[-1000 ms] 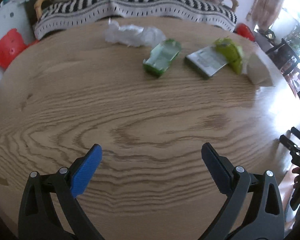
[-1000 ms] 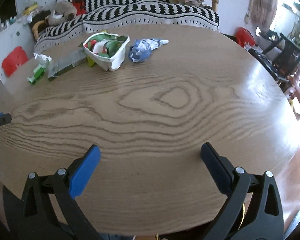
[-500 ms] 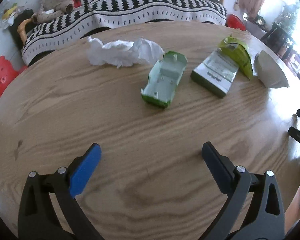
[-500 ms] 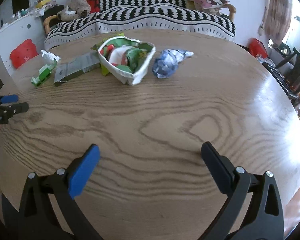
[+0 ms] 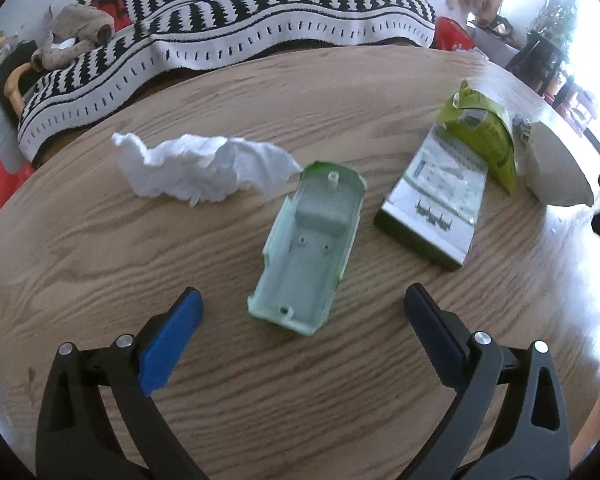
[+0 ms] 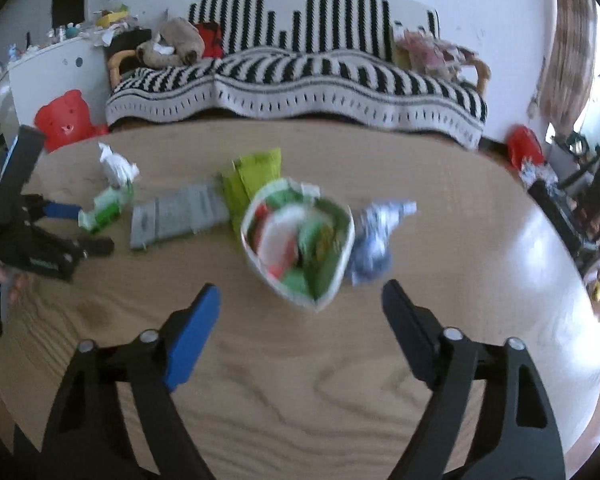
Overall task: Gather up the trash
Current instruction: 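Move both grippers back over the table toward the green tray and paper bowl, then grasp the green plastic tray with the left gripper while the right grasps the printed paper bowl, then carry the green tray and paper bowl over the bin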
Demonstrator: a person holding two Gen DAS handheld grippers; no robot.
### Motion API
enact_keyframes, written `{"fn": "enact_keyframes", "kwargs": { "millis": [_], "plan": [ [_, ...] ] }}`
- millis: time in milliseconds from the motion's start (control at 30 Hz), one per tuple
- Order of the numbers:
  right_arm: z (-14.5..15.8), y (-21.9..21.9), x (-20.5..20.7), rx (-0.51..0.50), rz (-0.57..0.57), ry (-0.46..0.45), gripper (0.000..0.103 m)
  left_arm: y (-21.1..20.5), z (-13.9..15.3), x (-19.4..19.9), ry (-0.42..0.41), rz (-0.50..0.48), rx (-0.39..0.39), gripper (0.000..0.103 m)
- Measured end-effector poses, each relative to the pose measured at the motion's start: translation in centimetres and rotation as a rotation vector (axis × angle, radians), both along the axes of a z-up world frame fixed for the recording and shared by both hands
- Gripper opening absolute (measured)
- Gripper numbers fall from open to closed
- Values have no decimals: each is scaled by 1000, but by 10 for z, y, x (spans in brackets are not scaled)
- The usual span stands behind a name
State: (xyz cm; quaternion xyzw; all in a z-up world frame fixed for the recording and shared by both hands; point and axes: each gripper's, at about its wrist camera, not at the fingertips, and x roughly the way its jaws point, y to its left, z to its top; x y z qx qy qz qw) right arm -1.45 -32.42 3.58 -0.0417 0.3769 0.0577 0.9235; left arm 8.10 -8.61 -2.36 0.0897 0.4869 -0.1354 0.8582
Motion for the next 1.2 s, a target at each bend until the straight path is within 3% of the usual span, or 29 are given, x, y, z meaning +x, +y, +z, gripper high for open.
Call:
{"fn": "enact_keyframes", "kwargs": {
  "millis": [100,200,233,267,800,1033,1200],
  "plan": [
    [2,7,15,-7,29,9,72,-1,0,0,-5,-6,-4,94],
    [-4,14,27,-12,49,45,55,-4,5,-5,-33,-29,-5,73],
    [-5,15,31,-9,50,57,45,-5,6,-6,-40,-29,-6,58],
    [-7,15,32,-3,48,64,37,-5,8,-7,-47,-27,-4,33],
    [-1,-10,11,107,-24,73,32,-3,23,-53,-21,-11,-19,34],
    [18,-19,-9,121,-43,34,32,-7,40,-73,-36,-22,-41,34],
    [36,-39,-32,123,-78,3,32,-33,56,-89,-58,-81,-56,34]
  ]
}}
